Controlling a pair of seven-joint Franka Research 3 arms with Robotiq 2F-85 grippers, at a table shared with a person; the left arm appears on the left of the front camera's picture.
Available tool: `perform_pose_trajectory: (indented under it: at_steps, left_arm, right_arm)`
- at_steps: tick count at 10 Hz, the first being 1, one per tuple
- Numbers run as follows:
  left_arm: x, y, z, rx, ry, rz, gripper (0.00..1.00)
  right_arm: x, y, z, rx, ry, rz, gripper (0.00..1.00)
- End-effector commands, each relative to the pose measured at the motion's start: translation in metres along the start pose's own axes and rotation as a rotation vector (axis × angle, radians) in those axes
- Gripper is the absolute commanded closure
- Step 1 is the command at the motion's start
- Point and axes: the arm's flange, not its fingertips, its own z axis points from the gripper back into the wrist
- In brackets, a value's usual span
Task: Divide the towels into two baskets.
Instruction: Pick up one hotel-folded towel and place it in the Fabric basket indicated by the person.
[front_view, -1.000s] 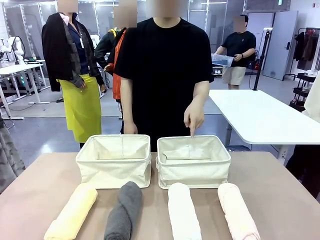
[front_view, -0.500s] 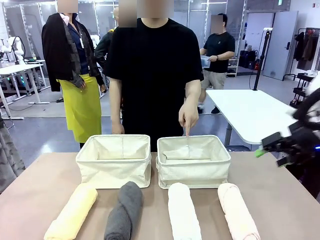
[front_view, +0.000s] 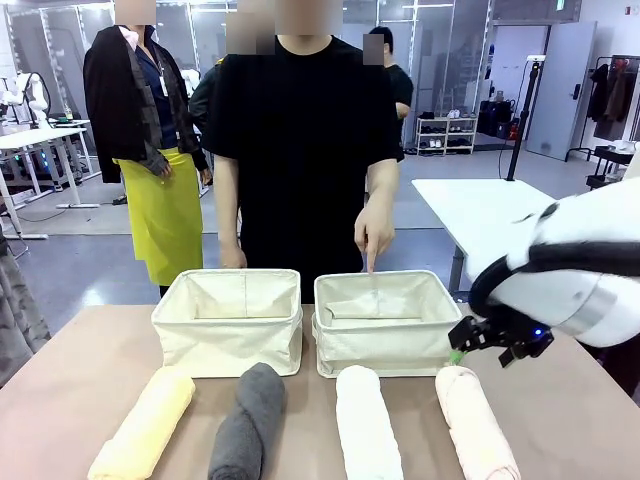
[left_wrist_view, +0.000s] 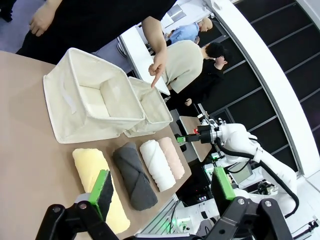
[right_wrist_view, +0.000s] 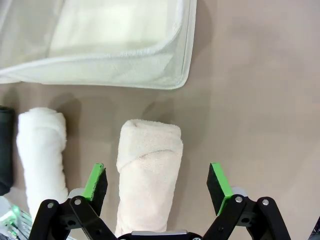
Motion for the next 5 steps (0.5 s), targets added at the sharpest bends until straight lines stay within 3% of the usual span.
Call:
perform_pose_trajectory:
  at_steps: [1, 5]
  left_arm:
    - [-0.001, -0.003, 0.003, -0.014, -0.005, -0.01, 0.0]
    - [-0.001, -0.003, 0.003, -0.014, -0.005, -0.01, 0.0]
  right_arm:
    - [-0.087, -0.005, -0.007, -0.065, 0.012, -0.04, 0.0]
    - [-0.113, 0.004, -0.027, -0.113, 0.081, -0.03, 0.0]
